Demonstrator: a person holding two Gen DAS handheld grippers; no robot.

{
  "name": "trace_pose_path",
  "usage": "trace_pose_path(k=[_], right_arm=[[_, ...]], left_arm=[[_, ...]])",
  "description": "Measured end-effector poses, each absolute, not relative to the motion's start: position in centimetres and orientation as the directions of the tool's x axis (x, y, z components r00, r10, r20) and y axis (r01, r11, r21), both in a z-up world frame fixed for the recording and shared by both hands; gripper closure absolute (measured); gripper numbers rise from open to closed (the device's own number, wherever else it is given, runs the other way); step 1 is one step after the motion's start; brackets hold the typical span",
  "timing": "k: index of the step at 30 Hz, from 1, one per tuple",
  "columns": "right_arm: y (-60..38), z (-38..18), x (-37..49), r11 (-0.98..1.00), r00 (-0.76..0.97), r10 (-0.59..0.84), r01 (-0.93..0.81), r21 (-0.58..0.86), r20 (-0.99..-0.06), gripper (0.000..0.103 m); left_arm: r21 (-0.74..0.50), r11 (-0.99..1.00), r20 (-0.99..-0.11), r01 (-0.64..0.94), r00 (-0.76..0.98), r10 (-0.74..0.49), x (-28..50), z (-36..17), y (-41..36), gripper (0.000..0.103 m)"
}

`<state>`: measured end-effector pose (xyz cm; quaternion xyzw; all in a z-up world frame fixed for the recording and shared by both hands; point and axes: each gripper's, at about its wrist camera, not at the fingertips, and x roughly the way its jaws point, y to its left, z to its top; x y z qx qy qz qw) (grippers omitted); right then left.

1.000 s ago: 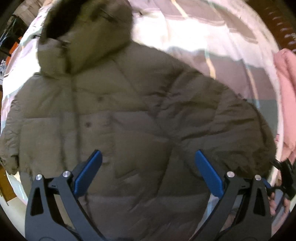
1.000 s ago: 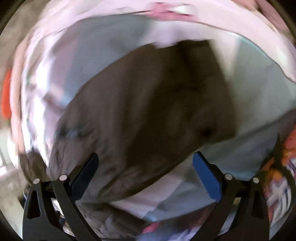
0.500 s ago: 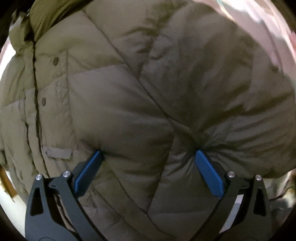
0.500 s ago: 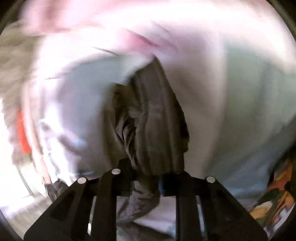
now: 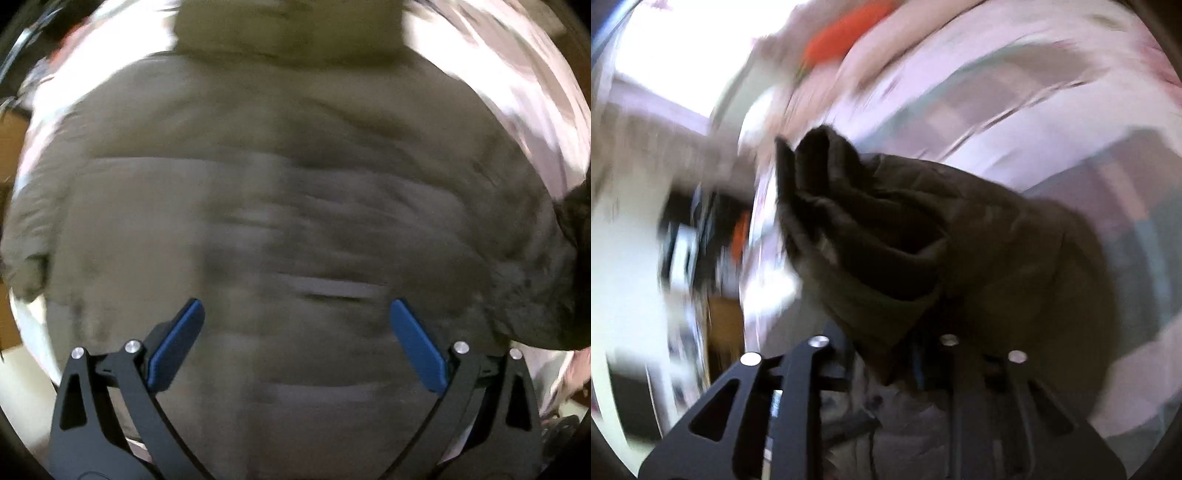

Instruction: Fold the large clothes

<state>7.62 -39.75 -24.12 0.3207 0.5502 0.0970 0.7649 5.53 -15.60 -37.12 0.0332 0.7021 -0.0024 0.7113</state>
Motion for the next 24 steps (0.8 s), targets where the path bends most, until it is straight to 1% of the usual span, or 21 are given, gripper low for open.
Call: trace_pose_path(k=[1, 2, 3, 4, 5, 6, 7, 8, 11, 12, 14, 15, 17, 18, 21, 22, 23, 24], right_arm=[[-36.7, -25.4, 9.0, 0.808, 0.297, 0.513, 0.151, 0.570, -0.805, 0.046], [-33.5, -25.9, 9.1, 0.831, 0.241, 0.516, 0.091, 0.549, -0.822, 0.043], [-32.5, -26.2, 8.8, 0.834, 0.230, 0.521, 0.069, 0.548, -0.822, 0.043], [-31.5, -26.3, 8.4, 0.832, 0.224, 0.526, 0.066, 0.552, -0.820, 0.036], [-31.2, -26.3, 8.0, 0.828, 0.225, 0.525, 0.086, 0.554, -0.821, 0.025], [-31.5, -26.3, 7.0, 0.824, 0.231, 0.522, 0.112, 0.556, -0.821, 0.021], [-31.9, -26.8, 5.3, 0.819, 0.236, 0.517, 0.143, 0.556, -0.822, 0.015], [-33.2, -27.2, 4.0, 0.807, 0.238, 0.510, 0.202, 0.555, -0.827, 0.013], [-34.8, -27.6, 0.7, 0.788, 0.237, 0.471, 0.319, 0.526, -0.850, 0.012], [-34.5, -27.8, 0.6, 0.795, 0.237, 0.438, 0.347, 0.497, -0.867, 0.012], [-36.4, -28.4, -1.3, 0.810, 0.222, 0.327, 0.436, 0.393, -0.919, 0.012], [-37.3, -28.7, -2.0, 0.815, 0.205, 0.284, 0.463, 0.349, -0.936, 0.012], [-39.2, -29.5, -3.4, 0.830, 0.119, 0.172, 0.517, 0.209, -0.978, 0.012], [-40.3, -29.5, -4.3, 0.828, 0.094, 0.146, 0.534, 0.174, -0.985, 0.013], [-40.9, -29.7, -6.7, 0.827, 0.064, 0.138, 0.542, 0.151, -0.988, 0.012], [-41.0, -29.8, -6.7, 0.836, 0.045, 0.122, 0.534, 0.127, -0.992, 0.013], [-40.0, -30.3, -5.8, 0.842, 0.036, 0.108, 0.529, 0.111, -0.993, 0.013], [-39.9, -30.3, -5.5, 0.844, 0.031, 0.106, 0.526, 0.106, -0.994, 0.013]], left_arm=[[0.065, 0.998, -0.997, 0.018, 0.030, 0.064, 5.7, -36.6, -13.1, 0.002], [0.078, 0.997, -0.996, -0.001, 0.037, 0.078, 5.7, -36.4, -11.6, 0.002], [0.095, 0.995, -0.994, -0.037, 0.046, 0.097, 6.0, -36.1, -8.8, 0.002], [0.099, 0.993, -0.994, -0.059, 0.048, 0.102, 6.1, -36.0, -7.1, 0.002], [0.097, 0.991, -0.994, -0.087, 0.045, 0.101, 6.4, -35.9, -5.1, 0.002], [0.090, 0.990, -0.995, -0.105, 0.042, 0.095, 6.4, -36.1, -4.3, 0.002], [0.073, 0.989, -0.996, -0.127, 0.037, 0.078, 6.5, -36.5, -3.2, 0.002], [0.051, 0.988, -0.998, -0.144, 0.033, 0.056, 6.6, -36.7, -2.5, 0.002], [0.011, 0.990, -1.000, -0.142, 0.027, 0.015, 6.9, -36.3, -0.3, 0.002], [-0.009, 0.992, -1.000, -0.125, 0.024, -0.006, 7.2, -36.6, -0.6, 0.002], [-0.047, 0.995, -0.999, -0.082, 0.020, -0.046, 9.6, -36.2, -1.0, 0.002], [-0.059, 0.996, -0.998, -0.069, 0.019, -0.057, 10.1, -36.5, -1.8, 0.002], [-0.107, 0.994, -0.994, -0.037, 0.018, -0.107, 11.7, -37.3, -3.9, 0.002], [-0.144, 0.990, -0.990, -0.008, 0.011, -0.144, 13.1, -38.1, -5.6, 0.002], [-0.165, 0.985, -0.986, 0.055, -0.003, -0.165, 15.8, -39.6, -9.2, 0.002], [-0.173, 0.982, -0.985, 0.075, -0.014, -0.172, 16.3, -40.0, -10.9, 0.005], [-0.193, 0.977, -0.981, 0.096, -0.018, -0.192, 17.2, -40.7, -12.0, 0.038], [-0.230, 0.968, -0.973, 0.101, -0.045, -0.226, 17.7, -41.4, -12.5, 0.083]])
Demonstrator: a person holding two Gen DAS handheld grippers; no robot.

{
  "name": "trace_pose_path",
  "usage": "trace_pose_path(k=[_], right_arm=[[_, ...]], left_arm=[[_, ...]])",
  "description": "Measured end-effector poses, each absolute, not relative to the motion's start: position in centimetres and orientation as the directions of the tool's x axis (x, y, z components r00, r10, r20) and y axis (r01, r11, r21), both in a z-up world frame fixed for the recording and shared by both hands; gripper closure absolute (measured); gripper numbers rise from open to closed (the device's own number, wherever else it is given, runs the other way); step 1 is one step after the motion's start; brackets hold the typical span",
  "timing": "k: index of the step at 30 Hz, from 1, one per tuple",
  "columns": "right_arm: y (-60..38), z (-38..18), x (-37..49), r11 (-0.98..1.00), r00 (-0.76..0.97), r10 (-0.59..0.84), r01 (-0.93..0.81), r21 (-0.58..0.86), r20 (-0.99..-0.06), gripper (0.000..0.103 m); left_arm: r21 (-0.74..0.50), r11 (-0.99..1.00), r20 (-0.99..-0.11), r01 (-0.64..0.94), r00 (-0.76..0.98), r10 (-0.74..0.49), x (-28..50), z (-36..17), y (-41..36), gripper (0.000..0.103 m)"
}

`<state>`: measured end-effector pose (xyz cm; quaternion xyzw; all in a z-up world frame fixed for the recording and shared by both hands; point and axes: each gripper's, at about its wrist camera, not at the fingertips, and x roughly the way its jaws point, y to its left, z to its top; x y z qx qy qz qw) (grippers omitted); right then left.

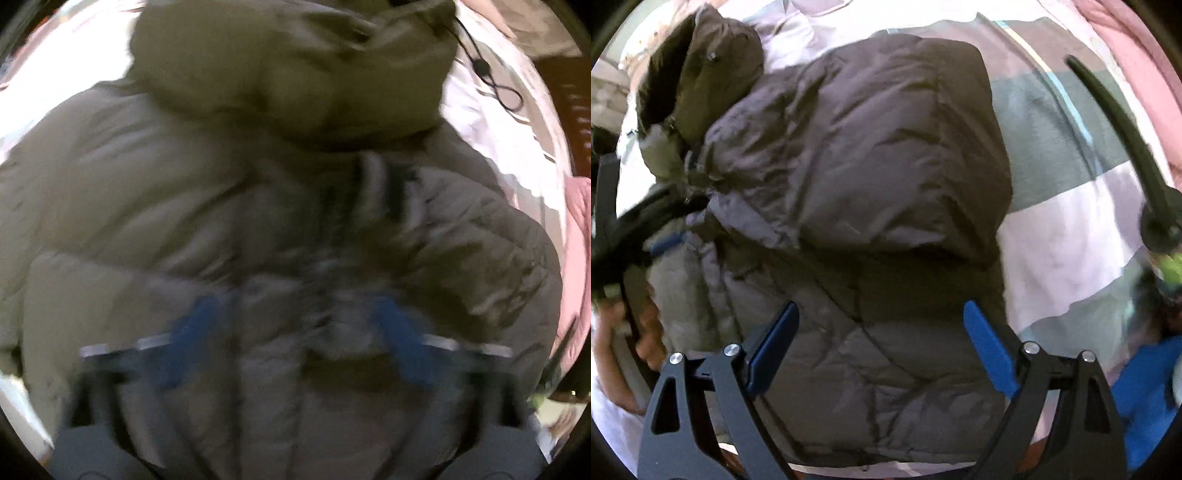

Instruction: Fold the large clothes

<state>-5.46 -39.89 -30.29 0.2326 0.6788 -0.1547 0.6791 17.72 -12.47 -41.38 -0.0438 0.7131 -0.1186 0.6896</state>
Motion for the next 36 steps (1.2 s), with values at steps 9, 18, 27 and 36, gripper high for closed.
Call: trace_pose_path(k=[9, 18, 27, 36], right_arm=[[-40.3, -29.4, -4.2, 0.802, 0.071, 0.132, 0.578, 0.149, -0.989, 0.013], [-40.1, -32.2, -1.3, 0.843, 0.043, -0.001, 0.538, 0.022, -0.999, 0.013], [-41.8, -33.0, -2.6, 0.731, 0.054, 0.110, 0.672, 0.118, -0.992, 0.013], [-43.8, -39.2, -8.7, 0.359, 0.260, 0.390, 0.840, 0.406, -0.883, 0.012]], left_arm=[[-0.129, 0.990, -0.991, 0.063, 0.026, -0.131, 17.0, -39.4, -8.5, 0.098], [-0.074, 0.997, -0.996, -0.024, 0.058, -0.072, 17.1, -37.6, -1.9, 0.100], [-0.163, 0.984, -0.974, 0.072, 0.145, -0.172, 19.0, -36.3, -6.5, 0.034], [-0.263, 0.963, -0.965, -0.053, 0.009, -0.263, 23.1, -40.4, -6.2, 0.021]])
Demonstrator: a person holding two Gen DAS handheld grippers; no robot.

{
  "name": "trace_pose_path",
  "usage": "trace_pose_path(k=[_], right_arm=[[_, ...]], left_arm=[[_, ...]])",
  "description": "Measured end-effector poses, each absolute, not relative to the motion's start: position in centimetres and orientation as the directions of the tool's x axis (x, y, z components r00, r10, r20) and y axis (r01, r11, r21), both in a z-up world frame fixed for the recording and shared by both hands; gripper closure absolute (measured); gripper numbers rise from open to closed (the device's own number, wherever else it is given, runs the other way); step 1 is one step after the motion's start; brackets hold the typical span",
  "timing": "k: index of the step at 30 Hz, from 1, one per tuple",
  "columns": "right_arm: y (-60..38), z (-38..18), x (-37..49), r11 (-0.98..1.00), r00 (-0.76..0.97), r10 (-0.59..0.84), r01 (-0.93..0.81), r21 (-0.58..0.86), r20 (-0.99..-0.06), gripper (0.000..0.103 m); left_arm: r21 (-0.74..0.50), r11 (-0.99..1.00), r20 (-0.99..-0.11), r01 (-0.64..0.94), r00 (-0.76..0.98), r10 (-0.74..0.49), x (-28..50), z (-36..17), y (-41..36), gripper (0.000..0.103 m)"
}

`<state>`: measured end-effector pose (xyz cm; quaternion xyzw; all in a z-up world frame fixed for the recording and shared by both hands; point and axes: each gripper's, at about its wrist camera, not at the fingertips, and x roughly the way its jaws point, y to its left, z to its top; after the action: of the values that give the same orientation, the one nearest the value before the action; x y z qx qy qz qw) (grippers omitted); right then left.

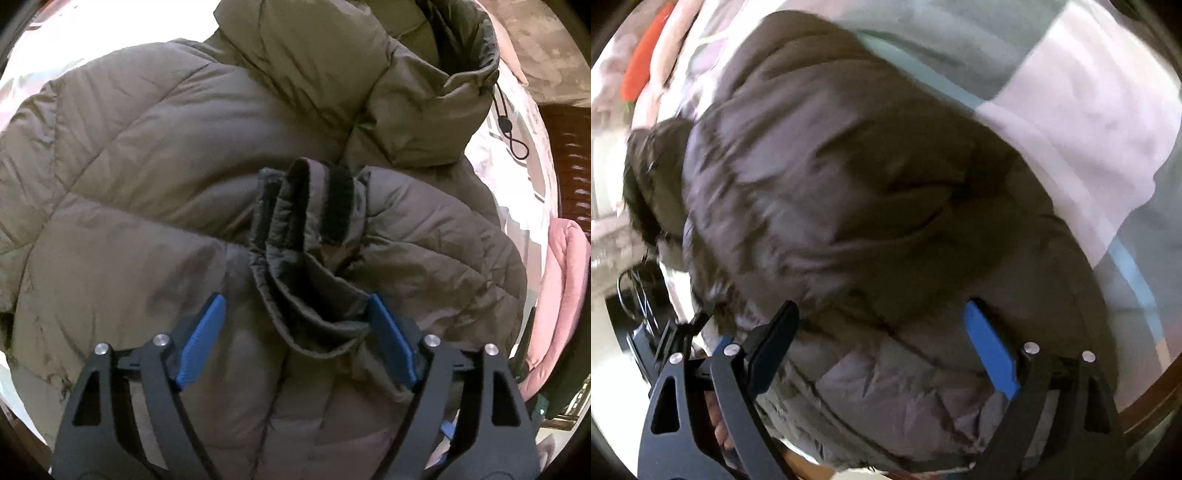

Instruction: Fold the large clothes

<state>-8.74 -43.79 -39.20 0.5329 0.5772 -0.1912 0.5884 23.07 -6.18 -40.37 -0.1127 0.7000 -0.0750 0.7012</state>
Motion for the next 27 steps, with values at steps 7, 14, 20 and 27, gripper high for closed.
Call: trace_pose_path(k=[7, 14, 20, 27], right_arm=[[-45.8, -38.4, -4.4, 0.461, 0.276, 0.169, 0.827, 0.323, -0.946, 0.075], [-47.2, -37.8, -3.0, 0.553, 0.189, -0.013, 0.820, 0.150, -0.982, 0.087], [-47.2, -33.6, -5.0, 0.610, 0.190, -0.078, 0.785, 0.104, -0.979, 0.055], [-47.1, -33.0, 2.0, 0.709, 0.274, -0.015, 0.681, 0.183, -0.962, 0.047]], left_arm=[[-0.288, 0.949, -0.955, -0.132, -0.038, -0.295, 22.1, -39.2, -5.7, 0.013], [-0.164, 0.986, -0.981, -0.029, -0.098, -0.166, 22.6, -40.7, -9.9, 0.014], [-0.136, 0.990, -0.982, 0.029, -0.135, -0.130, 22.7, -41.4, -11.1, 0.018], [-0.153, 0.985, -0.988, 0.083, -0.050, -0.150, 25.8, -38.0, -11.3, 0.017]])
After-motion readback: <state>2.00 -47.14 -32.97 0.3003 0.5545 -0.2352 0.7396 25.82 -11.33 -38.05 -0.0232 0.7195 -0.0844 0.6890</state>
